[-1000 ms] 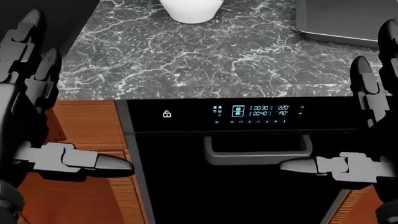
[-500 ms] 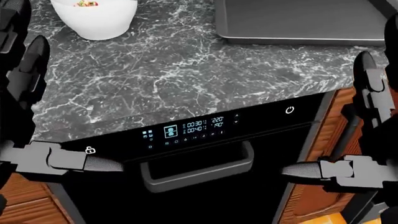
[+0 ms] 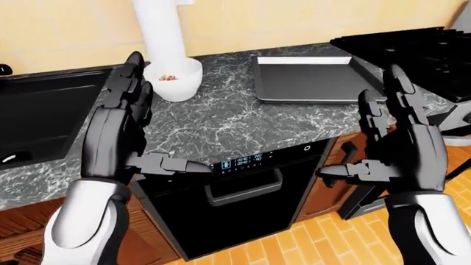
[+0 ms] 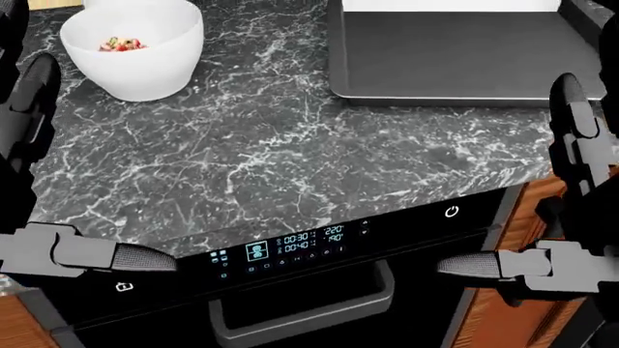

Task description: Pick up the bowl with cake and place it on the tray. Pick up the cupcake and place it on the tray.

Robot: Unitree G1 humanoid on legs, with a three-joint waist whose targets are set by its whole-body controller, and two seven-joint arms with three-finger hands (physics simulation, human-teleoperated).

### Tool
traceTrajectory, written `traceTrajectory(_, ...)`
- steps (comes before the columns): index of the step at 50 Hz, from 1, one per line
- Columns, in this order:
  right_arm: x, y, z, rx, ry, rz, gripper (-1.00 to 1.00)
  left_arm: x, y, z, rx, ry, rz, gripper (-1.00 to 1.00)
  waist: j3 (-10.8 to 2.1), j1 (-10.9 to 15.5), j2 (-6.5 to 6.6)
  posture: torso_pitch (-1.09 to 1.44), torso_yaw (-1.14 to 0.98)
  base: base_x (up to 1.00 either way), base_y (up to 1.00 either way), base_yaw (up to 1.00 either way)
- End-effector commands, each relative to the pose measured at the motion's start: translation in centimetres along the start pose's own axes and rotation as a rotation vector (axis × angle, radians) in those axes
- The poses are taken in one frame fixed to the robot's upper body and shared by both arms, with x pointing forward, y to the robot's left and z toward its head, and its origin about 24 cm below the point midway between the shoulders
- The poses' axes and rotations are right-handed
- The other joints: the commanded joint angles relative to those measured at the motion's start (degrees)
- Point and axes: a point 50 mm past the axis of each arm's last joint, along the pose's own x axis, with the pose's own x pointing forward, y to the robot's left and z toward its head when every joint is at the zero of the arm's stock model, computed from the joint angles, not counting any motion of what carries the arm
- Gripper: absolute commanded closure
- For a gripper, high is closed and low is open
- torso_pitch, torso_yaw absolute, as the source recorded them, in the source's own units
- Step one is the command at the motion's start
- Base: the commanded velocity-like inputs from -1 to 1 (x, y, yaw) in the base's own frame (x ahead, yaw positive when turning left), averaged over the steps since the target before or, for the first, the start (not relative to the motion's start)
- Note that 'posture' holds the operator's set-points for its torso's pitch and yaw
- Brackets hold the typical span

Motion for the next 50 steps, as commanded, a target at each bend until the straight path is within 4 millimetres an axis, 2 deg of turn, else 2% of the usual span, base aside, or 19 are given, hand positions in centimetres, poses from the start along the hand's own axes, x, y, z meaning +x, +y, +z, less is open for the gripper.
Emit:
traceTrajectory(1,0.0,0.3,1.0,-0.001,-0.062,0.017,-1.00,-0.1,0.2,1.0,0.010,-0.065,0.015,-1.00,-0.43,-0.03,-0.05,0.00,0.00,0.54,0.00,0.00)
traceTrajectory(3,0.0,0.2,0.9,-0.001,-0.061,0.017,-1.00,-0.1,0.1,1.0,0.011,-0.065,0.013,-1.00,-0.95,-0.44,1.73,0.00,0.00,0.54,0.00,0.00)
traceTrajectory(5,0.0,0.2,0.8,0.000,-0.061,0.017,-1.00,-0.1,0.1,1.0,0.012,-0.065,0.011,-1.00,-2.38,-0.32,5.16,0.00,0.00,0.54,0.00,0.00)
traceTrajectory(6,0.0,0.2,0.9,0.000,-0.061,0.018,-1.00,0.0,0.1,1.1,0.013,-0.067,0.011,-1.00,-1.25,0.41,3.22,0.00,0.00,0.54,0.00,0.00)
traceTrajectory(8,0.0,0.2,1.0,-0.002,-0.064,0.017,-1.00,0.0,0.2,1.2,0.013,-0.070,0.011,-1.00,-1.03,0.46,3.90,0.00,0.00,0.55,0.00,0.00)
traceTrajectory(13,-0.1,0.4,1.2,0.000,-0.075,0.025,-1.00,-0.1,0.3,1.2,0.014,-0.074,0.013,-1.00,-1.70,0.20,2.30,0.00,0.00,0.18,0.00,0.00)
traceTrajectory(15,-0.1,0.4,1.3,-0.001,-0.076,0.026,-1.00,-0.2,0.4,1.3,0.014,-0.075,0.015,-1.00,-1.01,0.35,0.48,0.00,0.00,0.00,0.00,0.00)
traceTrajectory(17,-0.1,0.4,1.3,0.001,-0.078,0.028,-1.00,-0.3,0.5,1.3,0.014,-0.076,0.017,-1.00,-1.65,0.16,-3.03,0.00,0.00,0.00,0.00,0.00)
traceTrajectory(18,-0.2,0.4,1.4,0.039,-0.075,0.036,-1.00,-0.4,0.6,1.2,0.013,-0.076,0.019,-1.00,-1.78,0.52,-1.26,0.00,0.00,0.00,0.00,0.00)
traceTrajectory(23,-0.2,0.5,1.3,0.052,-0.071,0.043,-1.00,-0.7,0.8,1.3,0.012,-0.076,0.022,-1.00,-2.02,-0.02,-2.49,0.00,0.00,0.00,0.00,0.15)
traceTrajectory(28,-0.1,0.6,1.2,0.055,-0.073,0.050,-1.00,-0.9,0.9,1.5,0.012,-0.078,0.025,-1.00,-1.25,0.02,0.39,0.00,0.00,0.00,0.00,0.45)
traceTrajectory(30,-0.1,0.6,1.2,0.053,-0.074,0.050,-1.00,-0.9,0.9,1.6,0.012,-0.078,0.026,-1.00,-1.82,0.13,2.98,0.00,0.00,0.00,0.00,0.47)
traceTrajectory(31,-0.1,0.6,1.2,0.053,-0.074,0.050,-1.00,-1.0,0.9,1.6,0.013,-0.079,0.026,-1.00,-2.94,0.52,5.66,0.00,0.00,0.00,0.00,0.48)
traceTrajectory(32,-0.1,0.6,1.3,0.053,-0.076,0.051,-1.00,-1.0,0.9,1.7,0.012,-0.079,0.027,-1.00,-3.08,1.02,4.78,0.00,0.00,0.00,0.00,0.48)
traceTrajectory(33,-0.1,0.6,1.5,0.050,-0.086,0.049,-1.00,-1.0,1.0,1.7,0.013,-0.079,0.026,-1.00,-1.51,0.50,3.80,0.00,0.00,0.00,0.00,0.00)
traceTrajectory(40,-0.2,0.4,2.2,0.050,-0.109,0.043,-1.00,-1.1,0.8,1.6,0.012,-0.076,0.022,-1.00,-1.80,1.13,-1.77,0.00,0.00,0.00,0.00,0.00)
traceTrajectory(47,-0.2,0.3,2.3,0.026,-0.108,0.030,-1.00,-1.1,0.8,1.6,0.013,-0.076,0.021,-1.00,-2.18,0.73,-0.30,0.00,0.00,0.00,0.00,0.00)
traceTrajectory(48,-0.2,0.3,2.3,0.026,-0.108,0.032,-1.00,-1.1,0.7,1.6,0.014,-0.076,0.021,-1.00,-3.44,0.62,-0.08,0.00,0.00,0.13,0.00,0.00)
traceTrajectory(50,-0.3,0.3,2.4,0.026,-0.108,0.033,-1.00,-1.1,0.8,1.6,0.014,-0.076,0.021,-1.00,-0.97,0.55,0.72,0.00,0.00,0.29,0.00,0.00)
